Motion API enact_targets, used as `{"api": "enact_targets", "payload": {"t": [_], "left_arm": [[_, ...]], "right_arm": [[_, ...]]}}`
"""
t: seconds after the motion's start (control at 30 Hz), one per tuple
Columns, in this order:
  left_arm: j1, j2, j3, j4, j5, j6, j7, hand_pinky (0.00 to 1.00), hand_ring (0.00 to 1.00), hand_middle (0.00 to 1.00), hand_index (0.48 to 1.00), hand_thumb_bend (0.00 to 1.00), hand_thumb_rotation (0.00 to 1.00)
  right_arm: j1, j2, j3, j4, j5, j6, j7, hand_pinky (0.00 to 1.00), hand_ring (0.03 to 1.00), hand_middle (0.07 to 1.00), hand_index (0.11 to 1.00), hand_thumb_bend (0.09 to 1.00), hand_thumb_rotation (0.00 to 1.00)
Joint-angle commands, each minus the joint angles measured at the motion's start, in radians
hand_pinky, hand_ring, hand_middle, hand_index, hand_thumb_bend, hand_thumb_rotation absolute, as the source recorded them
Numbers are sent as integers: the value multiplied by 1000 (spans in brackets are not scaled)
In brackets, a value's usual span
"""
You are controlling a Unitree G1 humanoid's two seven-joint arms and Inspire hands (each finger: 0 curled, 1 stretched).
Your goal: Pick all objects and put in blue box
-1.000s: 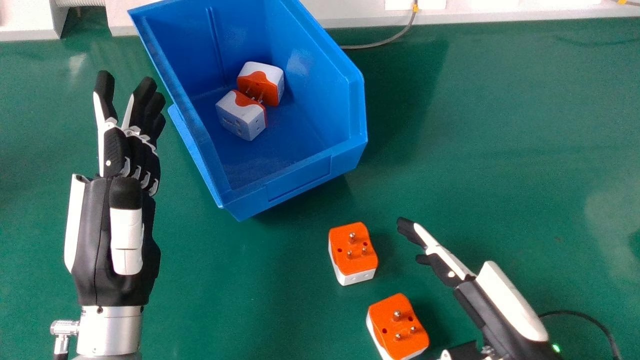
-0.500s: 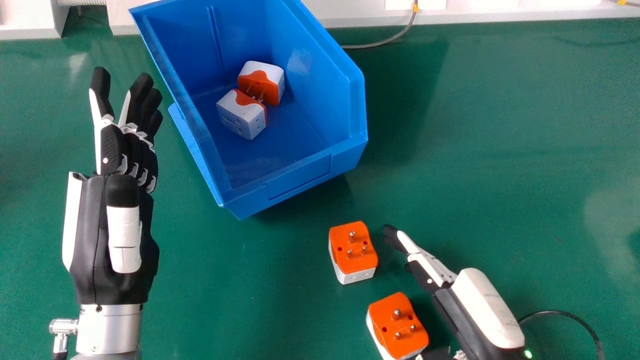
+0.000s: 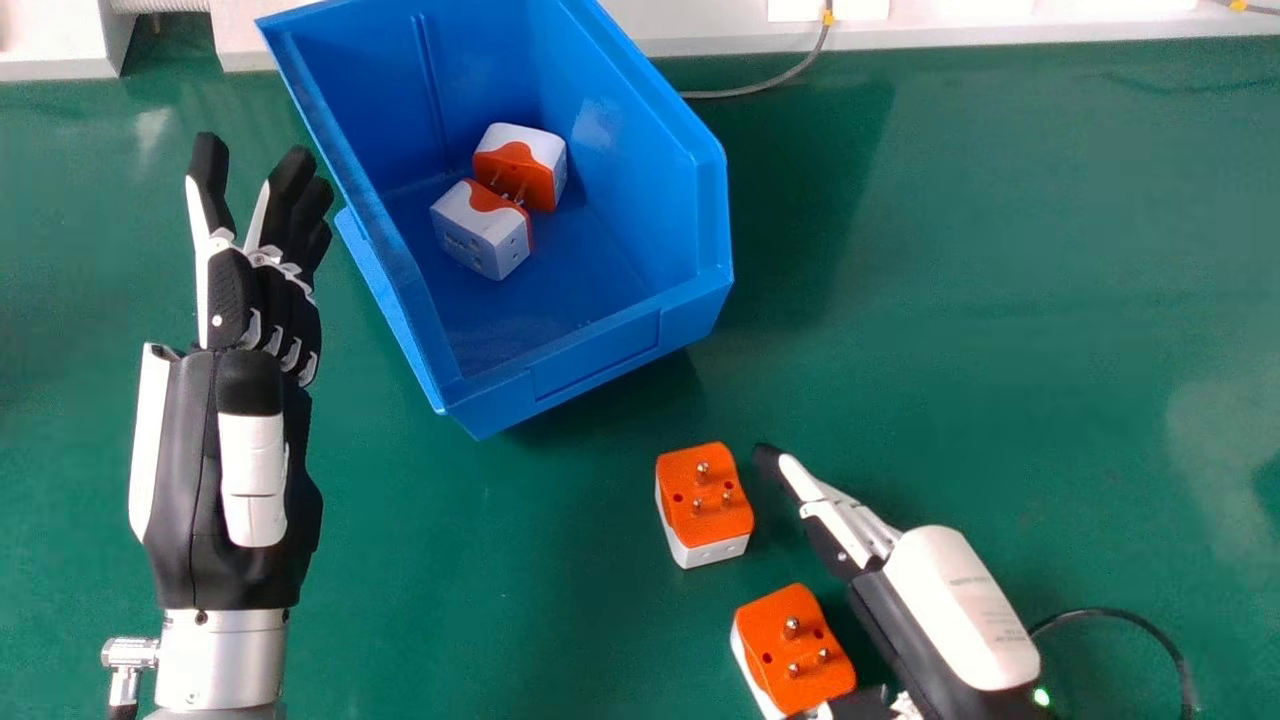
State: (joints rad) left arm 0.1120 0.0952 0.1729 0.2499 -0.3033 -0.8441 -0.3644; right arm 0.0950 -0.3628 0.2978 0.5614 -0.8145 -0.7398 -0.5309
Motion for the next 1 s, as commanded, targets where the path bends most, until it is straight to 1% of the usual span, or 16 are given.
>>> {"api": "enact_targets", "payload": {"t": [0.0,0.1,0.2,0.37,0.47,0.67,0.8,0.83,0.87,0.9,0.93,0.97], "left_arm": [[0,1,0,-21,4,-10,2,988,963,967,964,852,962],[2,3,1,-25,1,-8,2,987,962,967,963,841,963],[5,3,2,-28,1,-8,2,986,962,967,963,838,963],[9,2,2,-32,4,-9,3,985,962,966,963,834,964],[10,5,3,-34,1,-6,2,985,962,966,963,834,964],[7,4,3,-30,3,-5,2,986,962,967,963,841,964],[4,5,3,-28,4,-3,2,987,963,968,964,843,965],[4,5,2,-28,4,-3,2,987,963,968,964,843,965],[4,5,2,-28,4,-3,2,987,963,968,964,843,965],[4,6,3,-29,4,-2,1,988,963,968,964,843,965],[2,7,3,-27,2,-2,0,988,963,968,964,844,966],[1,9,4,-25,0,-2,-2,988,963,968,964,844,966]], "right_arm": [[17,-14,18,-19,9,45,42,661,859,901,946,1000,354],[27,-23,27,-49,24,103,94,633,845,898,940,1000,344],[38,-39,27,-82,41,137,128,619,837,897,939,1000,344],[49,-69,29,-98,41,153,124,584,810,890,939,1000,333],[69,-91,21,-121,52,152,128,575,798,882,942,1000,324],[109,-131,-3,-171,63,172,132,566,777,859,948,1000,276],[124,-131,-8,-200,71,190,140,563,769,845,945,1000,256],[123,-128,-7,-200,72,191,138,558,756,833,939,1000,230],[121,-124,-6,-196,76,191,136,558,756,833,939,1000,230],[117,-119,-5,-191,81,188,133,542,734,812,926,1000,192],[112,-113,-4,-183,88,182,128,525,707,788,901,991,153],[106,-108,-4,-171,96,170,119,508,673,758,864,962,123]]}}
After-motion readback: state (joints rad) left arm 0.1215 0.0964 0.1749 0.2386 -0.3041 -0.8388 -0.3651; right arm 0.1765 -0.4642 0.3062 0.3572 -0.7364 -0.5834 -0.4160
